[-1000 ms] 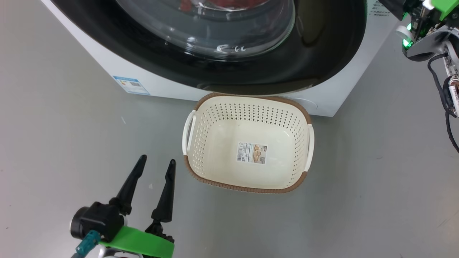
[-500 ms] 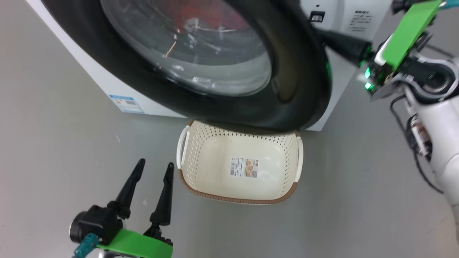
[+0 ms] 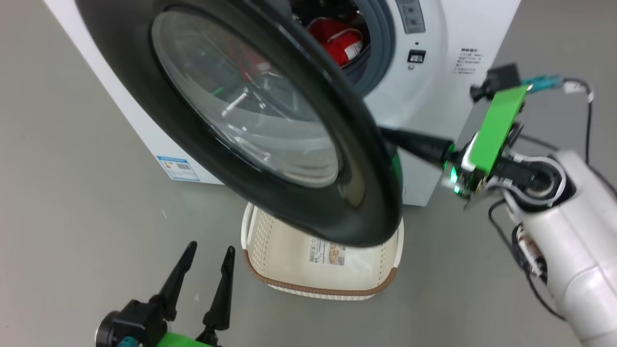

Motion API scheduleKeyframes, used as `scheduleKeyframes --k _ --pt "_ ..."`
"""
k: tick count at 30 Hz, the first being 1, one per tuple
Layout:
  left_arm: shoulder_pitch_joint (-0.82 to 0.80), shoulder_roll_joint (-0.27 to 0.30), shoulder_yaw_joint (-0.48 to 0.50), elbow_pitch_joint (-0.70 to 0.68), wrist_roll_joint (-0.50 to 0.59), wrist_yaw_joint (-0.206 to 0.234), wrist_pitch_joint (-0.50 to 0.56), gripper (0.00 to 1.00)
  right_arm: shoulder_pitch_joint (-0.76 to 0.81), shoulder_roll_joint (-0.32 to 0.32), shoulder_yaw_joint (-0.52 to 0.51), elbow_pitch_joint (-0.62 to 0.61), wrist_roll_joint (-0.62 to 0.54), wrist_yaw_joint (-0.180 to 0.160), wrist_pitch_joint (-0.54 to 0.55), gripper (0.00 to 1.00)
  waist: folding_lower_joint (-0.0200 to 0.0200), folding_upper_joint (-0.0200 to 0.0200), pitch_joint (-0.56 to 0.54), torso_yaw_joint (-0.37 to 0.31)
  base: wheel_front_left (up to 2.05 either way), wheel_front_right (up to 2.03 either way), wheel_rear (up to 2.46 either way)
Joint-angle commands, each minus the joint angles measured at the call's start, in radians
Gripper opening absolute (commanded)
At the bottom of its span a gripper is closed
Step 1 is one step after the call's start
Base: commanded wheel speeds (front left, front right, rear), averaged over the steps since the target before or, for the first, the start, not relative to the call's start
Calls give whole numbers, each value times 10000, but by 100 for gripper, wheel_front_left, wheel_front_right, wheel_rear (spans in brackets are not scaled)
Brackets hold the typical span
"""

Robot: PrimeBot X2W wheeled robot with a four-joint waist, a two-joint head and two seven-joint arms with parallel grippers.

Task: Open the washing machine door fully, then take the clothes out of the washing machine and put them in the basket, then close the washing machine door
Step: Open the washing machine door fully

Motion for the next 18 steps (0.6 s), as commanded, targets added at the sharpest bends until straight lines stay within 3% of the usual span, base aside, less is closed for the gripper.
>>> scheduleKeyframes --k 1,18 --pt "14 124 352 -225 112 -55 -122 100 349 185 209 -308 -127 33 155 0 0 0 -192 136 0 0 0" --pt "554 123 470 -254 135 2 -122 100 2361 994 967 -2009 -403 33 623 0 0 0 -1035 1444 0 0 0"
